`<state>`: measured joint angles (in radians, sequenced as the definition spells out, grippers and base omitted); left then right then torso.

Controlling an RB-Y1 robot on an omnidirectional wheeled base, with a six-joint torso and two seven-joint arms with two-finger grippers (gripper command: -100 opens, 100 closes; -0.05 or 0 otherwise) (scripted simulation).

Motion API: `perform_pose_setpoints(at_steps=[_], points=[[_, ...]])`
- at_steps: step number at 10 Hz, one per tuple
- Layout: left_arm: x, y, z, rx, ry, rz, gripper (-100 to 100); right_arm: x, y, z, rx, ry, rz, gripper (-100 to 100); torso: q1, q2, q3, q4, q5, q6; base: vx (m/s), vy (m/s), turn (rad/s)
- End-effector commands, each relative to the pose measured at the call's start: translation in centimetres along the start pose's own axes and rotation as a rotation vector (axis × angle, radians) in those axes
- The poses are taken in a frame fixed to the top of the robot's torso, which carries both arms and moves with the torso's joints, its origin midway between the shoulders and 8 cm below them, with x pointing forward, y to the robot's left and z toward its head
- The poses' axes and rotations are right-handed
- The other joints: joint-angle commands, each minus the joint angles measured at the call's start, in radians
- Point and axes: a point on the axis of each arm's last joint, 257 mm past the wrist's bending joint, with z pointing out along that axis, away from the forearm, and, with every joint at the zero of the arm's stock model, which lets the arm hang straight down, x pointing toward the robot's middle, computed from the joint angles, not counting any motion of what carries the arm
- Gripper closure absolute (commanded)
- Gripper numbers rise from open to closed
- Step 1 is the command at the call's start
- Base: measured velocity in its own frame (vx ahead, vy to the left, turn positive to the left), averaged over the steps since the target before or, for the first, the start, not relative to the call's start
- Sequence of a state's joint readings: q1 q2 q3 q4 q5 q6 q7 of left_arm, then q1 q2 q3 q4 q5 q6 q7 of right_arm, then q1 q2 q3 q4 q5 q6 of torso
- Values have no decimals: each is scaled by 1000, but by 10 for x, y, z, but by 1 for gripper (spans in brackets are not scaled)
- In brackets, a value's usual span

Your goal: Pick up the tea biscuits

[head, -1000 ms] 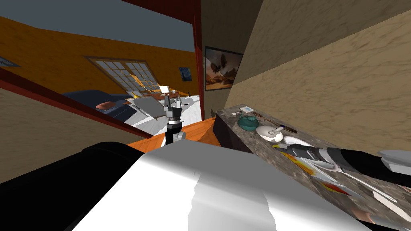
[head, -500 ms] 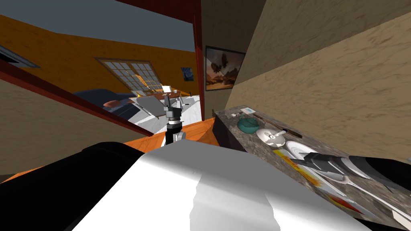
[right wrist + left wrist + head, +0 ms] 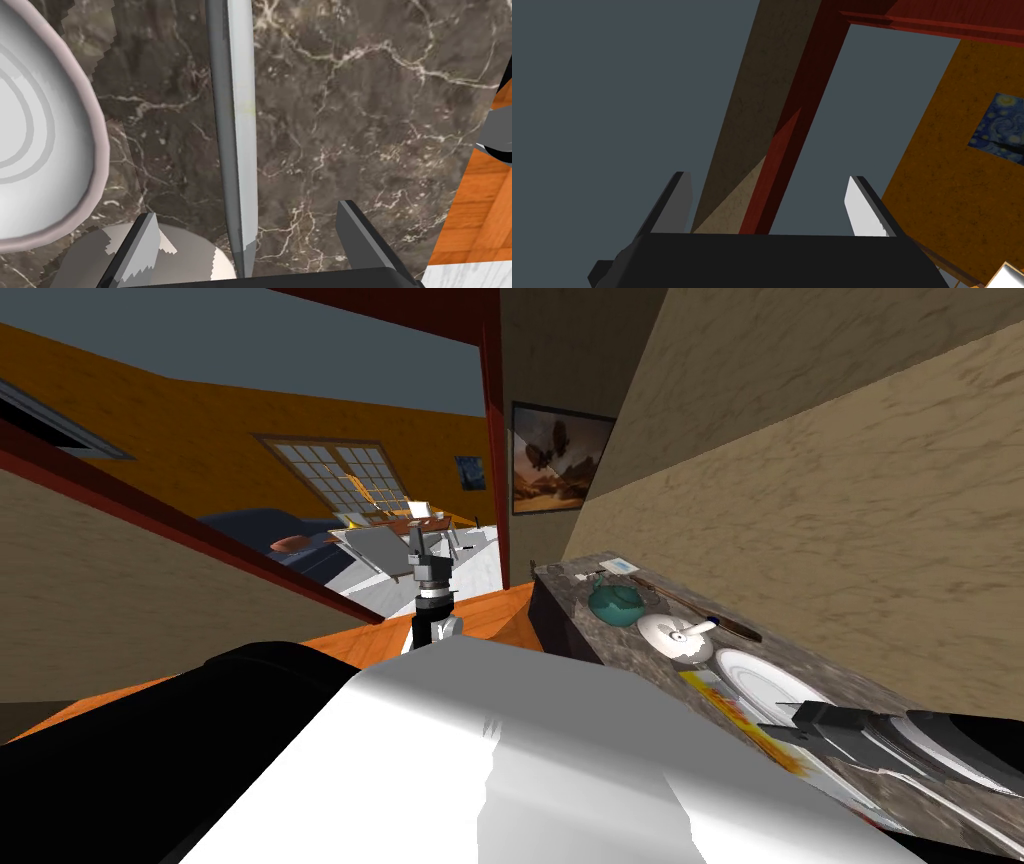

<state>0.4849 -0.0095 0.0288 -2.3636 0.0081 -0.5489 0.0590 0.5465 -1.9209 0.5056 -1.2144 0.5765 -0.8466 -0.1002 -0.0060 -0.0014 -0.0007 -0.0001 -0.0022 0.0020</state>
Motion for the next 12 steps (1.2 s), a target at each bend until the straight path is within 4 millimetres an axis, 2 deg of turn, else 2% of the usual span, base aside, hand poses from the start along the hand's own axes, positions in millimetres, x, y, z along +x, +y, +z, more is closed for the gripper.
perform_pose_setpoints(at_steps=[1, 2, 3, 4, 11, 12], points=[[0, 0, 0, 0, 0, 0, 0, 5, 3, -3, -7, 12, -3, -100, 0, 0, 0, 0, 0, 0, 16, -34, -7], [0, 0, 0, 0, 0, 0, 0, 5, 2, -2, -7, 9, -1, -100, 2, 1, 0, 0, 1, 0, 4, -11, -3], [0, 0, 0, 0, 0, 0, 0, 6, 3, -2, -7, 10, -3, 0, 4, 2, 1, 0, 1, 0, 0, 0, 0], [0, 0, 0, 0, 0, 0, 0, 17, 1, 2, -5, 10, 29, -100, 5, 2, 1, 1, 1, 0, -47, 6, 192], [0, 0, 0, 0, 0, 0, 0, 66, 2, 18, 3, 14, 156, -100, 6, 7, 4, 2, 2, 0, -67, 16, 201], [0, 0, 0, 0, 0, 0, 0, 61, 1, 17, 4, 13, 144, -100, 5, 7, 4, 2, 1, 0, -28, 3, 14]])
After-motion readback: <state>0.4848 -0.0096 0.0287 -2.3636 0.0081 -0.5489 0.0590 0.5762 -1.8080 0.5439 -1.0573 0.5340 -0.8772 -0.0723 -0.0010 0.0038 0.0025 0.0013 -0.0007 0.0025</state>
